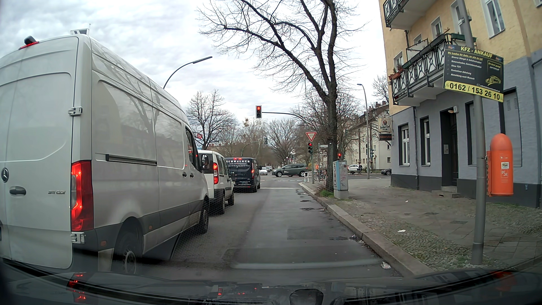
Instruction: Follow the waypoints while adhering to traffic rules and regulations
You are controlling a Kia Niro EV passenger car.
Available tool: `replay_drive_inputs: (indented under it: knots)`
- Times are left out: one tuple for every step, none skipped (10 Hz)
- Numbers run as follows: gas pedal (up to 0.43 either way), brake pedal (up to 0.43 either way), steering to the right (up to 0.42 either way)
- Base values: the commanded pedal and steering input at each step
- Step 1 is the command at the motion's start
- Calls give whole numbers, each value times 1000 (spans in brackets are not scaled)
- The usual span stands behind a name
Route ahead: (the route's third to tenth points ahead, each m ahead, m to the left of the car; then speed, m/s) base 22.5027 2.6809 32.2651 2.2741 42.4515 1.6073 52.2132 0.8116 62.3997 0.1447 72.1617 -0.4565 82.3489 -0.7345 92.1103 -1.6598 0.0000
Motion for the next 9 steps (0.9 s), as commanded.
replay_drive_inputs:
  knots:
    - [0,427,-22]
    - [0,421,-22]
    - [0,421,-22]
    - [0,421,-21]
    - [0,421,-21]
    - [0,421,-19]
    - [0,421,-19]
    - [0,421,-19]
    - [0,421,-19]
